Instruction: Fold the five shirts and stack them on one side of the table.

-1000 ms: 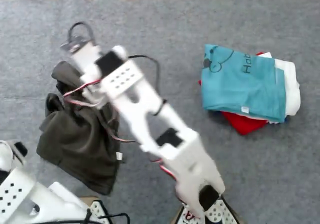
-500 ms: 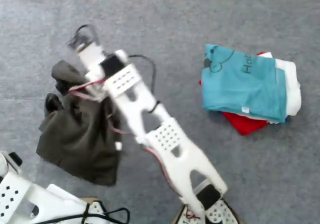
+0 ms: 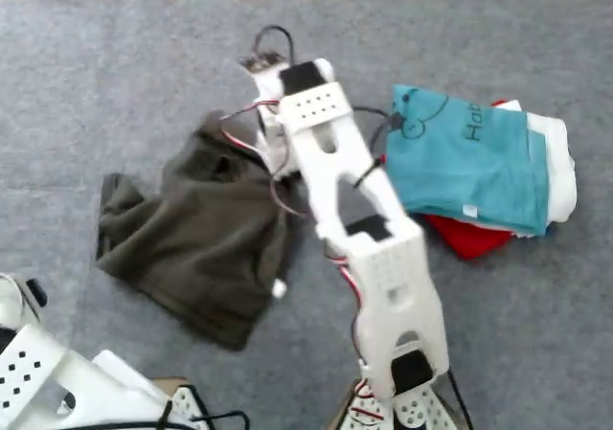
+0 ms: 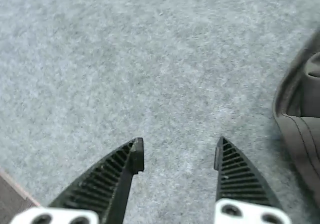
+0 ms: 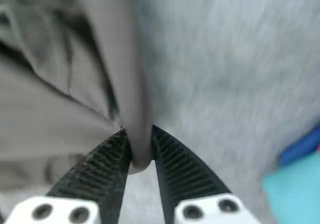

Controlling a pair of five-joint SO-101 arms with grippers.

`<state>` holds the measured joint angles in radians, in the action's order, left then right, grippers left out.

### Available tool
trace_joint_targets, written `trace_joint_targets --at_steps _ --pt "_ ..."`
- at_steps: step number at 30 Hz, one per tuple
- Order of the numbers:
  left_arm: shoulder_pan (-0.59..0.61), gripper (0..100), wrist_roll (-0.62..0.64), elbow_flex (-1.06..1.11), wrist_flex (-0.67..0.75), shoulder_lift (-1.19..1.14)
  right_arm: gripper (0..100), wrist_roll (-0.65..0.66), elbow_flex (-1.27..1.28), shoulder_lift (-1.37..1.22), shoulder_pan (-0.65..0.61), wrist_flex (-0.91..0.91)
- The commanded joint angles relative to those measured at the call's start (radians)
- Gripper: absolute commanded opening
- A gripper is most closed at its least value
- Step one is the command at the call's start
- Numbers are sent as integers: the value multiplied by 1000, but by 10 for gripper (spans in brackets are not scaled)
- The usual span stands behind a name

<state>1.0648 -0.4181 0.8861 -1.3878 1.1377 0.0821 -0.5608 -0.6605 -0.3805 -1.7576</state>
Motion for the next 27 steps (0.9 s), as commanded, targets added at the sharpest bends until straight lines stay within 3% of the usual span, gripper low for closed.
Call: trace_joint_targets --at_steps 1,5,9,14,16,23,27 --pt "-82 243 51 -5 20 -68 15 132 326 189 25 -9" --pt "-128 242 97 -19 21 -230 15 245 575 369 51 3" --pt "-77 241 94 -93 21 -373 32 416 771 584 71 -5" --pt "-1 241 92 -216 21 -462 302 537 929 875 69 -8" --pt "1 241 92 -228 21 -488 387 572 931 983 69 -8" --pt "24 233 98 -209 21 -525 398 514 677 1233 60 -9" --pt "42 188 100 -200 46 -502 343 477 487 1164 -112 2"
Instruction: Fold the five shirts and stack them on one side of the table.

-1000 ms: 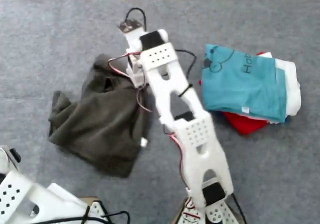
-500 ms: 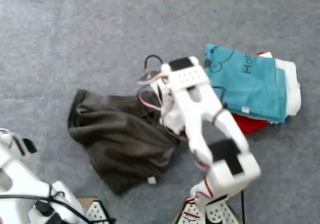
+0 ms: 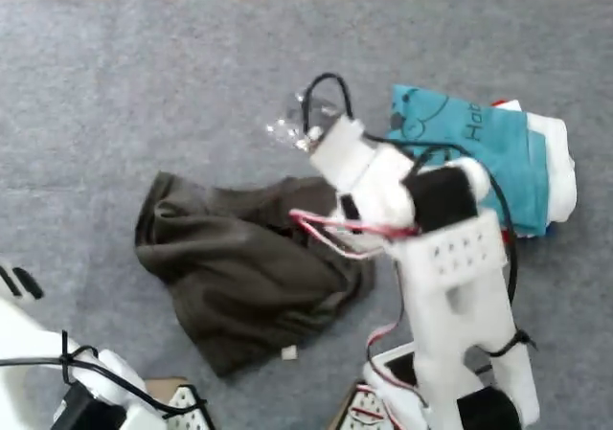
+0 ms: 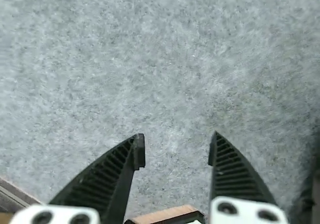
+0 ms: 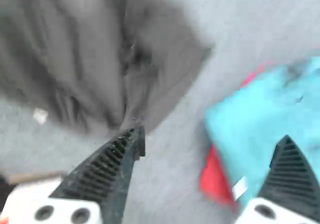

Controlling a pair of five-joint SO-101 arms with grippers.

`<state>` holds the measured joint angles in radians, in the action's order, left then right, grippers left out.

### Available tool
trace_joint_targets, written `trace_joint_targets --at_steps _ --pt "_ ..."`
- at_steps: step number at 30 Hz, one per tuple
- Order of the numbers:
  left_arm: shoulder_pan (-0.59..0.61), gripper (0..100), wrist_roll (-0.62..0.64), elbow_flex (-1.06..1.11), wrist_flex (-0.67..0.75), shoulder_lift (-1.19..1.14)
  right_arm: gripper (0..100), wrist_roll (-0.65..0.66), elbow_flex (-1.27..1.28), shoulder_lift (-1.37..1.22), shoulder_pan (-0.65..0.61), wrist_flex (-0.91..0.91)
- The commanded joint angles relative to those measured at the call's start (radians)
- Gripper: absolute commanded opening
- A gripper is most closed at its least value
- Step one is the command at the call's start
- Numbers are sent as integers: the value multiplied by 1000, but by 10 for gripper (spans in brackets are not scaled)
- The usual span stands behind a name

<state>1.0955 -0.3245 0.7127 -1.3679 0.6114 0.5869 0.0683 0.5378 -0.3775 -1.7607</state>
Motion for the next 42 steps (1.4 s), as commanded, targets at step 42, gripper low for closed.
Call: trace_joint_targets --at_steps 42 --pt "338 185 -71 232 152 175 80 -230 -1716 -1954 -427 261"
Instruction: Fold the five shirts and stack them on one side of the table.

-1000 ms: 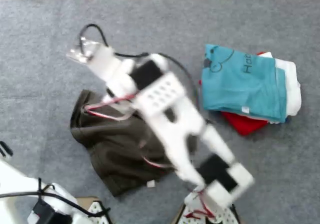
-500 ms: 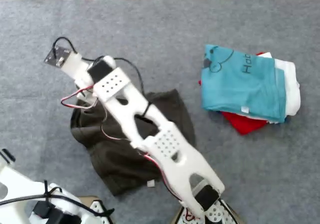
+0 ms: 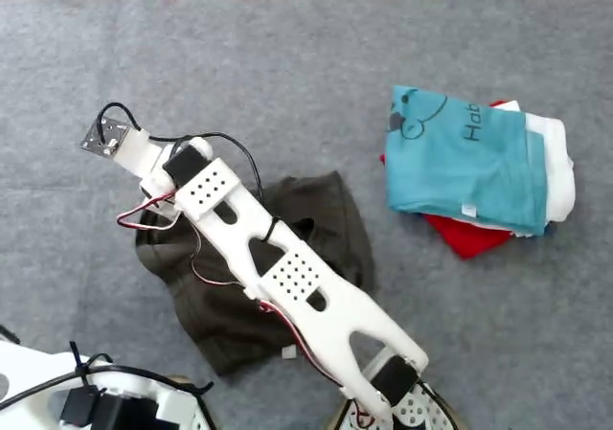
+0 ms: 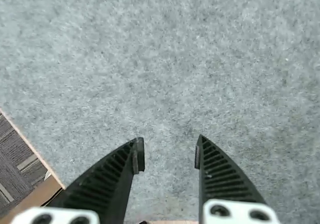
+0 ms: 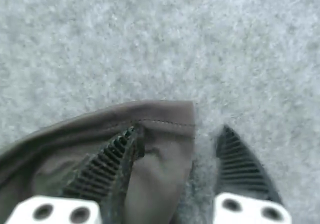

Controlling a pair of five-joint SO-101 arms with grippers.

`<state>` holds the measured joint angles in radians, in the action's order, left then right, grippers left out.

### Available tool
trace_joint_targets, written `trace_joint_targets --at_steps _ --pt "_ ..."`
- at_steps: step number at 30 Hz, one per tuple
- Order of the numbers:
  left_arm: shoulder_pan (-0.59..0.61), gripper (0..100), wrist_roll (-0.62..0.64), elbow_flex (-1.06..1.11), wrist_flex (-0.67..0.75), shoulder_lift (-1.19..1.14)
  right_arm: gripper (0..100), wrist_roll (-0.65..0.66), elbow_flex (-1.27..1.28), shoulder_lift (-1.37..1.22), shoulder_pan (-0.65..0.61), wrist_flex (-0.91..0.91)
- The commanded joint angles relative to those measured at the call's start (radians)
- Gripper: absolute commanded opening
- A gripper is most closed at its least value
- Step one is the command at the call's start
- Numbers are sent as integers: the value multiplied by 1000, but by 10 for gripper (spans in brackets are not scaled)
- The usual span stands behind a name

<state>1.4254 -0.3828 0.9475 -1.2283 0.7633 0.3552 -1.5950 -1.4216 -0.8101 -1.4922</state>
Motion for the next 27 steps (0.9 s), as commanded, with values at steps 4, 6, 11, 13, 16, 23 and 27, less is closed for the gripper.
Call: trace_joint_targets --at_steps 4,6,11,13,16,23,27 --pt "7 185 -12 -10 12 23 21 -6 -70 19 43 -6" --pt "5 186 -12 -10 12 23 15 -6 -74 51 63 -18" --pt "-51 188 -6 -10 12 23 13 2 -76 216 121 -130" --pt "-105 189 -5 -12 12 23 13 2 -76 303 150 -161" --pt "-214 189 -3 -10 5 17 13 -3 -76 443 203 -175" --pt "-541 189 153 -59 5 15 13 2 -73 756 302 -175" --pt "-731 189 250 -156 11 20 13 3 -73 901 322 -169"
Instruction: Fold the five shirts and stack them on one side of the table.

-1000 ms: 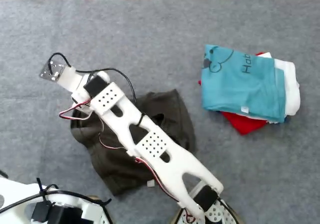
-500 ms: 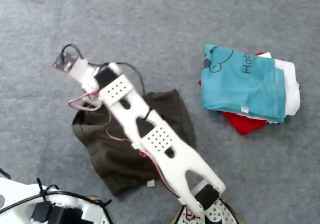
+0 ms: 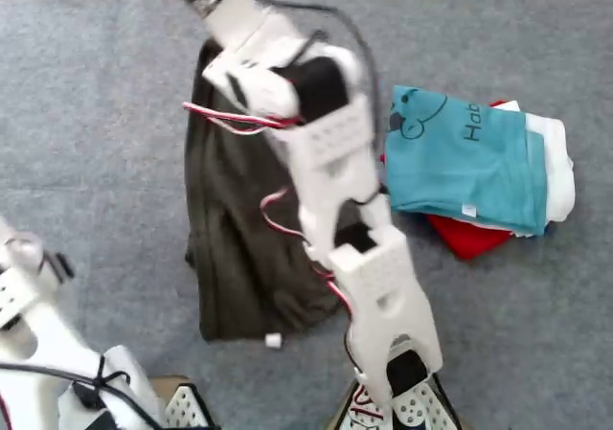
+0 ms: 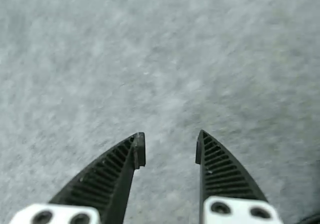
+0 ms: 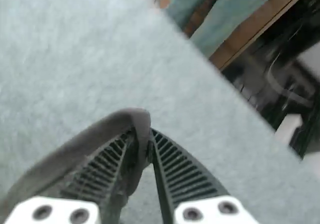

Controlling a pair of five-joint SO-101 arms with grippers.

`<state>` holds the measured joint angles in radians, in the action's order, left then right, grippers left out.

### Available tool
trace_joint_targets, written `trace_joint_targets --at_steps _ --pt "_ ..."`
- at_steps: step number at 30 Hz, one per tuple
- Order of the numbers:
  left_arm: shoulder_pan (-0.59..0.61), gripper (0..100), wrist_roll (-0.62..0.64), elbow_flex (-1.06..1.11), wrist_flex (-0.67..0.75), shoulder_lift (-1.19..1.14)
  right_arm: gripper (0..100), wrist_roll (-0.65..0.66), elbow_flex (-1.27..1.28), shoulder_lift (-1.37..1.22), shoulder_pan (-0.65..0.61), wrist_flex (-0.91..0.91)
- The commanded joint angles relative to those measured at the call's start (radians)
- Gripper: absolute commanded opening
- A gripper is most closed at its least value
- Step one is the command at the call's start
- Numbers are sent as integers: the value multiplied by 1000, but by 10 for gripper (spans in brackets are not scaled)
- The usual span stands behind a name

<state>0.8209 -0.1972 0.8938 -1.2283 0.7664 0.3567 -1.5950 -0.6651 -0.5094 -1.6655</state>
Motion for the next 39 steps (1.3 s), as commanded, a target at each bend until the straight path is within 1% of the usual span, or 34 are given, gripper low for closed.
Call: trace_joint_targets --at_steps 1,5,7,9,11,13,17,19,22,24,27,30,32,35,37,39 --pt "-166 189 83 -137 6 17 13 2 -73 177 21 6" --pt "-285 187 127 -285 3 18 13 2 -71 271 17 60" --pt "-298 186 144 -374 0 20 13 2 -70 292 -14 80" --pt "-274 187 161 -489 -43 20 13 2 -70 292 -57 71" --pt "-196 185 163 -608 -106 11 13 -6 -59 283 -107 55" --pt "-90 184 163 -673 -147 9 13 -8 -33 255 -157 54" --pt "189 184 157 -679 -150 11 14 -32 8 174 -261 57" --pt "303 186 155 -664 -137 9 15 -43 12 119 -327 61" --pt "406 188 153 -604 -75 11 33 -43 10 22 -425 78" --pt "446 188 153 -559 -35 9 113 -44 8 -28 -483 69" --pt "461 188 153 -487 12 9 275 -78 8 -59 -528 46" --pt "461 188 153 -438 34 9 401 -52 -39 -50 -525 2" --pt "450 188 153 -410 40 9 424 -41 -84 -31 -496 -49" --pt "394 188 153 -351 58 9 424 -43 -71 53 -427 -87" --pt "329 188 153 -314 60 9 424 -46 -62 105 -365 -92" --pt "231 189 153 -271 60 9 423 -49 -59 137 -278 -95"
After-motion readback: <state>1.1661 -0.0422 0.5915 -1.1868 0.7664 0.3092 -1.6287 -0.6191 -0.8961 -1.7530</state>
